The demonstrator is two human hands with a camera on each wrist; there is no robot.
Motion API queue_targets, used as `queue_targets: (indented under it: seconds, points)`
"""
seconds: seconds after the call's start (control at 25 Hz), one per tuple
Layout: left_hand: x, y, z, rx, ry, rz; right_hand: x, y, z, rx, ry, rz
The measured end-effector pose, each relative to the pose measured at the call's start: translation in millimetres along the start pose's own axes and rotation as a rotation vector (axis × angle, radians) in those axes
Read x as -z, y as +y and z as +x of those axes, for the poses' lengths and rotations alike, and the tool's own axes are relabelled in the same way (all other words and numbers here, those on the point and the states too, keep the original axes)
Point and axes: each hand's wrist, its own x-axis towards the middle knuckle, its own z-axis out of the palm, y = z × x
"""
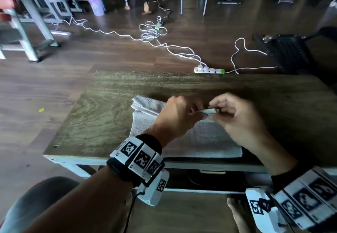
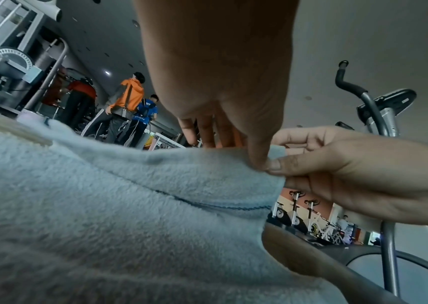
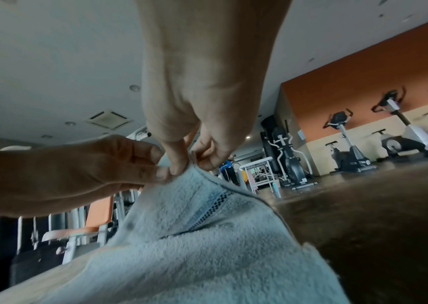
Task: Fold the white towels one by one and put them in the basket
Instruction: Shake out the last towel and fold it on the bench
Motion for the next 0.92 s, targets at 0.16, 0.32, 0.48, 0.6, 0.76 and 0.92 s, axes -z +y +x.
queue_targets:
  seconds: [0.16,0.32,0.48,0.6,0.76,0.92]
  points:
    - [5.8,5.9,17.0,0.034,0.041,-0.051,1.9,2.5,10.0,-0.160,0.033,0.212]
    - [3.1,5.6,28.4,0.050,0.004,-0.004,-1.1,6.3,20.3,-0.254,-0.035,0.257]
    - [0.5,6.1,36.9,0.066,0.017,0.095,-2.0,7.7,23.4,-0.240,-0.005,0.256]
    - [2.2,9.4,41.1,0.052,0.043,0.120,-0.5,6.1,23.1,-0.244,0.001,0.275]
    - [1.9,13.9,40.7,0.036,-0.011,0.142,0.1,7.9,17.7,-0.209,-0.002,0.248]
    - [2.6,21.1,39.5,0.040,0.002,0.077,7.3,6.5,14.1,-0.201,0.067,0.236]
